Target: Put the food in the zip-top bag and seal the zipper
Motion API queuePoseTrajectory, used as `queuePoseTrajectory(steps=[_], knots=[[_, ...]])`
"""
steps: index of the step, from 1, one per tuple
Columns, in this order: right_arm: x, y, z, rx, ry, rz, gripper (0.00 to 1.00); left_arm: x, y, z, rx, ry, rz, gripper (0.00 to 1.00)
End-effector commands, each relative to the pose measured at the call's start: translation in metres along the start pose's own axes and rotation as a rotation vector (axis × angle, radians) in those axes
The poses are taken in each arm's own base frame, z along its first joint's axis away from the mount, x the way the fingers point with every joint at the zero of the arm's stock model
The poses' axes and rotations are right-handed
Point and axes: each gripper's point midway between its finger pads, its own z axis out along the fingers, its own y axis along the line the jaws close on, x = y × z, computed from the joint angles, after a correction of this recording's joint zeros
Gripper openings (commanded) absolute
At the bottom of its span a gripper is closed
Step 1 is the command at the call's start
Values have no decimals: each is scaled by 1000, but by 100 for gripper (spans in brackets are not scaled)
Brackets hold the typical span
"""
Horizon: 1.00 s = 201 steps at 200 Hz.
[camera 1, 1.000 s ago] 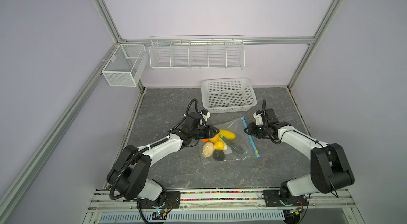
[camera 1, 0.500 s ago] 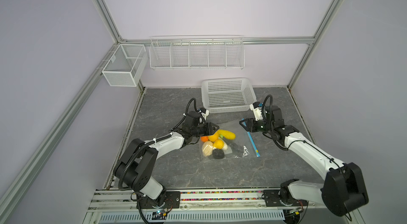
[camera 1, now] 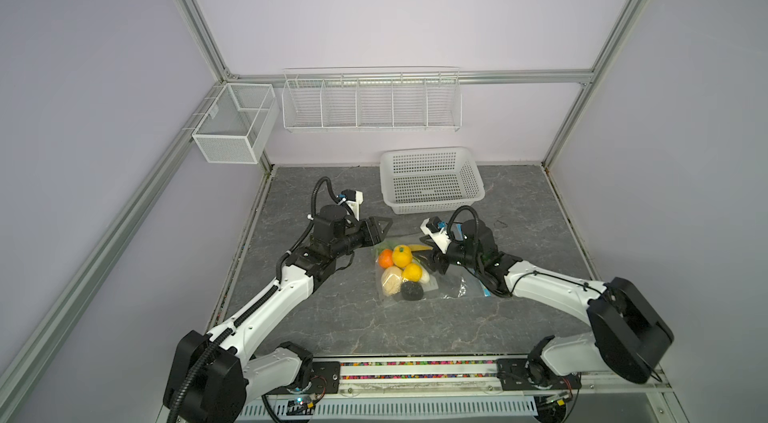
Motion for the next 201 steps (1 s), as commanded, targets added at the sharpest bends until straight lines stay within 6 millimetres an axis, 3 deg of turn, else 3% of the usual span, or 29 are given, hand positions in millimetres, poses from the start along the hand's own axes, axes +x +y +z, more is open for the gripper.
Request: queuePoseTrajectory(steps=[1,60,99,121,164,190,201], knots=[[-17,-6,14,20,-74,-120,54,13,21,-7,-75,17,-22,63],[-13,-13,45,25,-45,-161,48,20,33,-15,-108,20,-15,75],[27,-5,63,36,52,-192,48,23,33,-18,-98,25,16,76],[44,-10,66,68,82,-192,47,23,34,-22,-99,14,41,77],[21,-19,63,116,59,-202,47,8,30,-22,-115,-22,82,81],[-31,-20,24,147,5,-211,50,-17,50,-42,-277,-169,141,92],[-40,-32,3,202,-13,-181,50,-31,69,-60,-400,-282,164,93]])
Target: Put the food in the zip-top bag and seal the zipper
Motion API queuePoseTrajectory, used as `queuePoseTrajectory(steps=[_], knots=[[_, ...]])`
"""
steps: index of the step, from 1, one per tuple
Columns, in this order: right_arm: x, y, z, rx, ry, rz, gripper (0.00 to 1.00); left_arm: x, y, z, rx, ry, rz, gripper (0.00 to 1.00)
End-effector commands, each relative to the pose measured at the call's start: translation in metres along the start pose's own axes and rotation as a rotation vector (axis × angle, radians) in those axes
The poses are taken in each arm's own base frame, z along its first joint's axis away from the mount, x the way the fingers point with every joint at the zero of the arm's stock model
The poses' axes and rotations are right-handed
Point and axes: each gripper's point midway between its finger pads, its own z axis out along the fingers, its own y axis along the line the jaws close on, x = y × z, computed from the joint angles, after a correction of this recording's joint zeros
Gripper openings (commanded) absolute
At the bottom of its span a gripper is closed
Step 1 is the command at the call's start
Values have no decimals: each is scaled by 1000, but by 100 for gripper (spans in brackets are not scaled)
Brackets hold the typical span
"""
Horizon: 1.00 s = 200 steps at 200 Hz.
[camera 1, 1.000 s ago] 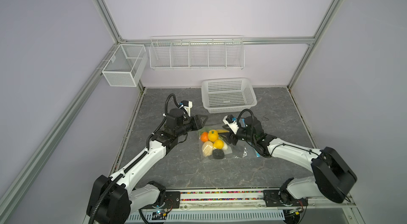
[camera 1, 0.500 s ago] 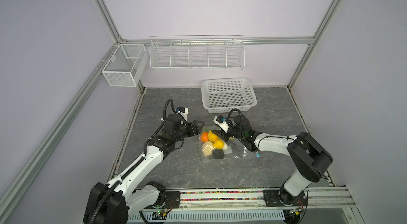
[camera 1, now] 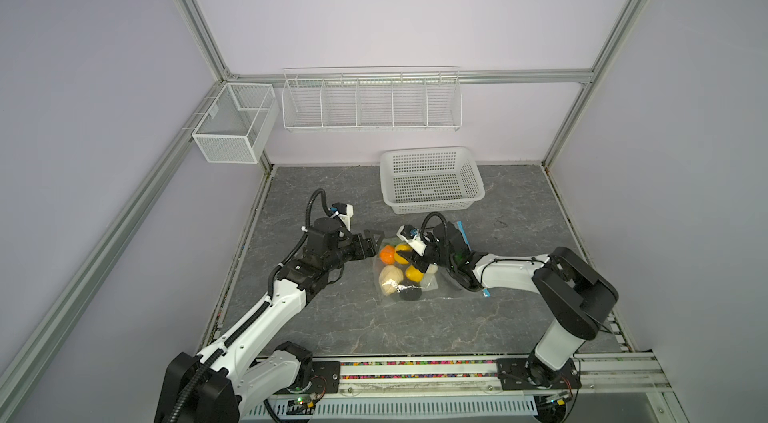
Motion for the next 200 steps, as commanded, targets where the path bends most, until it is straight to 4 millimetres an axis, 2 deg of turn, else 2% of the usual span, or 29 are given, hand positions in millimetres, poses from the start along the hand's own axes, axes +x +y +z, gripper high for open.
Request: queuePoseTrajectory(steps=[1,7,23,43,61,77,90,105,131,140,150,165,174,186,200], knots=[[-44,-33,-46,111,-70,-3,50,-39,36,-27,-229,-232,64,94],[-42,-43,-57,146,-77,20,51,-44,50,-36,-304,-286,75,100],[-31,-75,-86,263,-87,99,52,-51,86,-56,-506,-396,145,100],[-10,-115,-127,487,-86,165,56,-58,116,-73,-665,-420,191,99],[18,-147,-163,680,-79,225,56,-58,135,-70,-716,-416,269,99],[45,-165,-186,816,-39,264,56,-50,168,-68,-786,-422,259,99],[65,-172,-193,878,-9,265,58,-42,194,-66,-827,-414,194,99],[88,-181,-195,927,41,279,60,-43,201,-50,-808,-379,267,99],[124,-190,-199,1009,59,273,62,-52,222,-43,-880,-398,248,100],[123,-198,-205,1061,33,252,63,-58,222,-40,-854,-411,275,100],[124,-201,-203,1046,34,239,65,-62,225,-40,-841,-431,269,100],[131,-204,-197,1001,38,280,65,-66,221,-35,-789,-453,276,99],[140,-214,-208,1029,9,323,65,-68,218,-33,-756,-477,275,99],[146,-218,-214,997,-24,388,65,-67,225,-31,-733,-501,248,98],[154,-221,-213,966,-38,426,66,-56,240,-21,-748,-492,226,93]])
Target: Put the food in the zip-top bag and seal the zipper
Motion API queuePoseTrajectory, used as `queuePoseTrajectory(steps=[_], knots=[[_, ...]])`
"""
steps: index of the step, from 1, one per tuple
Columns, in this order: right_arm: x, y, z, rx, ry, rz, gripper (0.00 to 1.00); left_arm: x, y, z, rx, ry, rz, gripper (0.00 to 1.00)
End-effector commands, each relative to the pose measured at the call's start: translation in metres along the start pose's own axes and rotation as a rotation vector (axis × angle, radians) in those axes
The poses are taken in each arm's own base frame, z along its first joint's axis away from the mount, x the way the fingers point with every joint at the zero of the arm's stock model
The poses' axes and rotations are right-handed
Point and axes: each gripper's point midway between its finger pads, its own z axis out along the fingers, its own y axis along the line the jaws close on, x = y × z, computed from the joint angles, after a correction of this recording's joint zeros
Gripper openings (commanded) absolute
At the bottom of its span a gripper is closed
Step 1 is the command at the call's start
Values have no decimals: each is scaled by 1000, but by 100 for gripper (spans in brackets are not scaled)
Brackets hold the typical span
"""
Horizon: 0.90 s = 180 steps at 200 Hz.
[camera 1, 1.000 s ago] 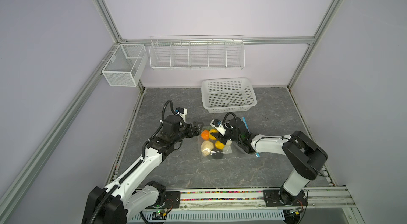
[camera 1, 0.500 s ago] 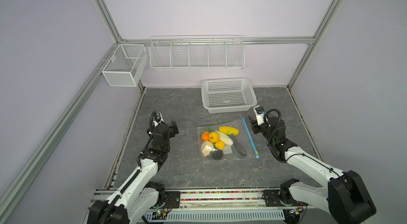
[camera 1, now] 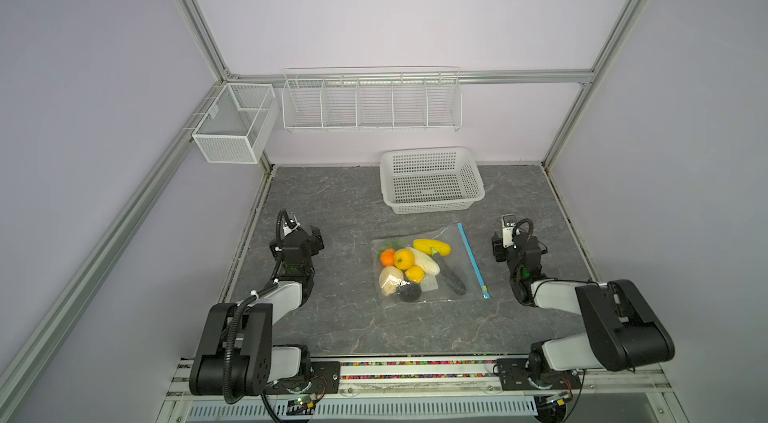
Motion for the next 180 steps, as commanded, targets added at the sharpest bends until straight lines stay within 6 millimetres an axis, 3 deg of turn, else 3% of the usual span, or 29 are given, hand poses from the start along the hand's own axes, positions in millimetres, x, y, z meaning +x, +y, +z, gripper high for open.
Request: queuePoseTrajectory(steps=[1,15,35,43,47,51,180], knots=[[-13,-4,5,-63,-76,98,66,0,-4,12,40,-69,-44,93],[-5,-8,13,-45,-81,115,68,1,-14,19,84,-68,-6,95],[-1,-13,22,-51,0,150,82,0,-14,21,77,-77,-11,100],[-3,-13,22,-53,-20,153,99,1,-14,22,78,-71,-12,99],[-3,-14,22,-50,-22,152,91,1,-14,22,78,-73,-11,100],[-4,-13,22,-55,-16,153,89,0,-13,22,75,-77,-12,100],[-3,-6,24,-99,1,143,89,1,-14,23,73,-67,-11,99]])
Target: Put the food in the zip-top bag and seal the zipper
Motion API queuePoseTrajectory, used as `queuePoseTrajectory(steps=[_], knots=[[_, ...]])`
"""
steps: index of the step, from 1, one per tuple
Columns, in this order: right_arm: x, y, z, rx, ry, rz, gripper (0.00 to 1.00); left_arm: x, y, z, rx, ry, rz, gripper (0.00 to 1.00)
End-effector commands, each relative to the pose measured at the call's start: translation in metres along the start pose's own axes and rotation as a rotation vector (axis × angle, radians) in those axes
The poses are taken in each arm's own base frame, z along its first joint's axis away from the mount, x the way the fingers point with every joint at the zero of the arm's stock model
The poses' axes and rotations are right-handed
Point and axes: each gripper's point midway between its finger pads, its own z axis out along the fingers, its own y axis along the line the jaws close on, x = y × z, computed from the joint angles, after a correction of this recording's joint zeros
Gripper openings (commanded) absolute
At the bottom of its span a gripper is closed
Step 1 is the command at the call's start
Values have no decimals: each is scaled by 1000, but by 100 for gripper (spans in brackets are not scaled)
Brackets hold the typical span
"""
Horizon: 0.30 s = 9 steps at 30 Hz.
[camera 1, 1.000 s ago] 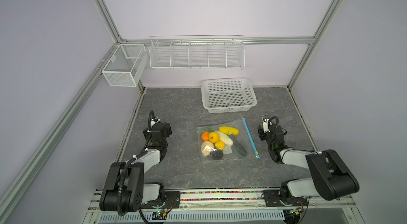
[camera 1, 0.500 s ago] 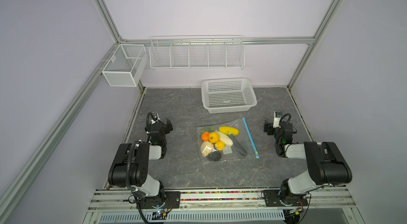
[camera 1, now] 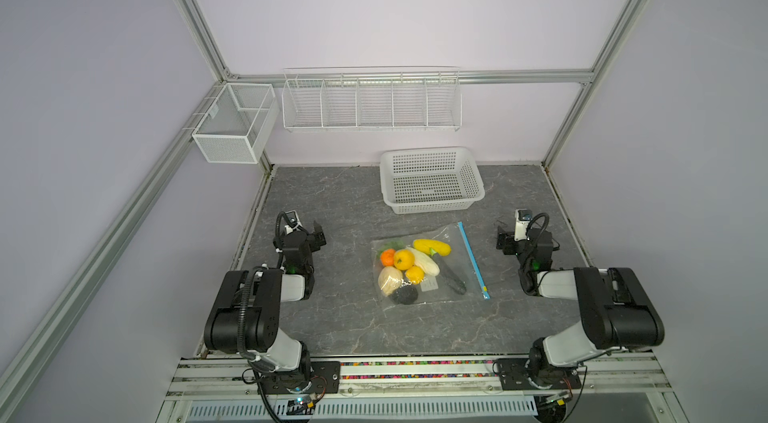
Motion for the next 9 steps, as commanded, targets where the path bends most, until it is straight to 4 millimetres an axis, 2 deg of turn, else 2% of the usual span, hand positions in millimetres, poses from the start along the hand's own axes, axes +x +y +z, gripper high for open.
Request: queuePoseTrajectory(steps=[1,9], knots=[[-7,4,2,-28,-10,8,89,-12,-2,2,10,-37,4,99],[-7,2,1,-30,-17,20,89,-12,-2,1,14,-41,5,99]])
